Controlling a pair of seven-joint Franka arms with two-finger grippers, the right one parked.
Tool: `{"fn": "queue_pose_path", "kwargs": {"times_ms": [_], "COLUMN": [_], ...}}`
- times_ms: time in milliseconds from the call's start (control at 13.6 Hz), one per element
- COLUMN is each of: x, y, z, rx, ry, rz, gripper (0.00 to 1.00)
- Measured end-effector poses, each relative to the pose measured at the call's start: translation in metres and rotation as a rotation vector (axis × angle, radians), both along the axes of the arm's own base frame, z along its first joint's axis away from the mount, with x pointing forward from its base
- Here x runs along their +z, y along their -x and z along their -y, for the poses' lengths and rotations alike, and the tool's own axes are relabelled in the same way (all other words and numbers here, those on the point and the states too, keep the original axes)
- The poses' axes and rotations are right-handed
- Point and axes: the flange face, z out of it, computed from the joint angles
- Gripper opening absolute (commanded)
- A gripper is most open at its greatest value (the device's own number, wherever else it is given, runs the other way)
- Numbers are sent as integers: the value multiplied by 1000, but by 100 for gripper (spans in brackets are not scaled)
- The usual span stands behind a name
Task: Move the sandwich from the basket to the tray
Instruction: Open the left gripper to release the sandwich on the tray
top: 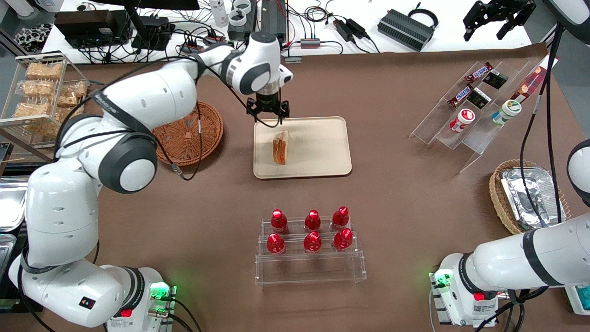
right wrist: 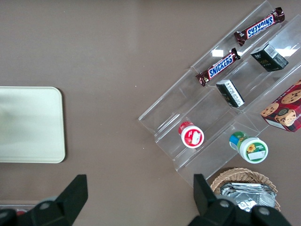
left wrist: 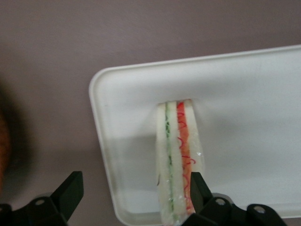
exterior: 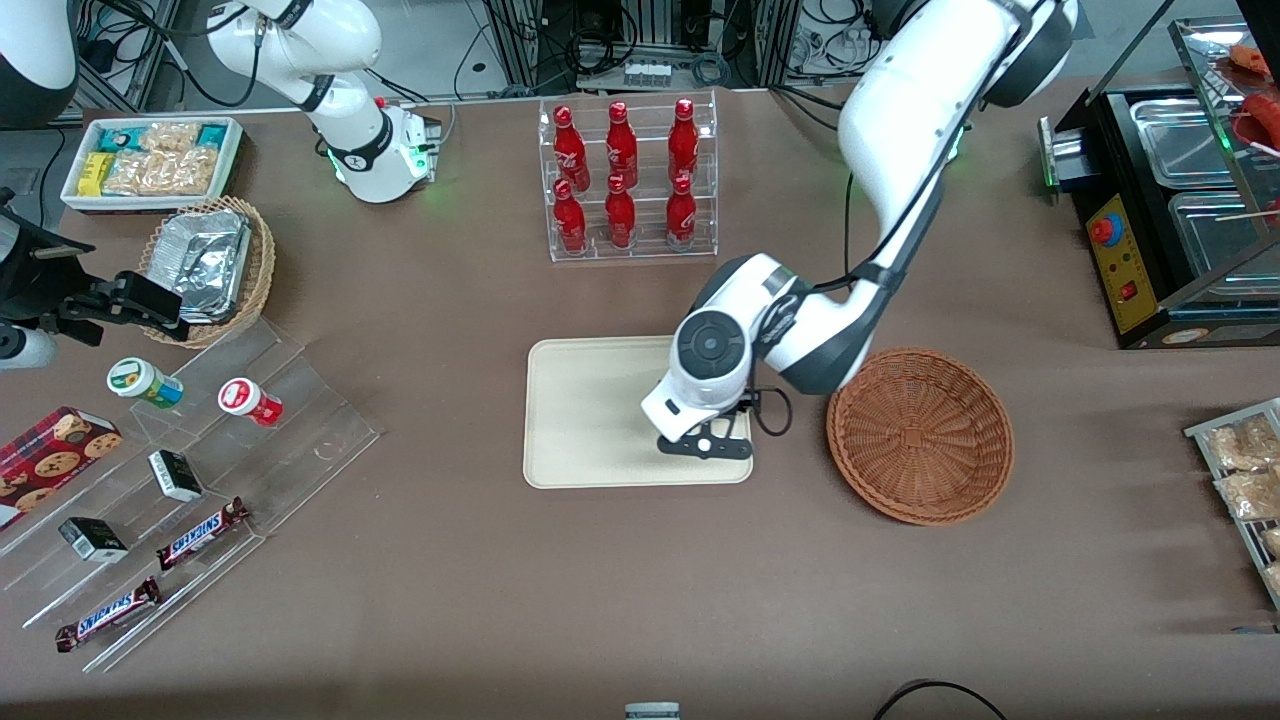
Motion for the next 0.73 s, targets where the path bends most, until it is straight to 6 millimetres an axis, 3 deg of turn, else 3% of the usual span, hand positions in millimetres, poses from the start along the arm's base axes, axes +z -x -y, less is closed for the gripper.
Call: {"fn": "queue_pose_path", "kwargs": {"times_ms": [147,513,733], "x": [22,47,87], "y": [-6,-13,-30], "z": [-15,-20,-51], "rx": [20,31,84], "ry": [-8,-6,-26], "rz": [4,30,78], "gripper": [100,100,100]}}
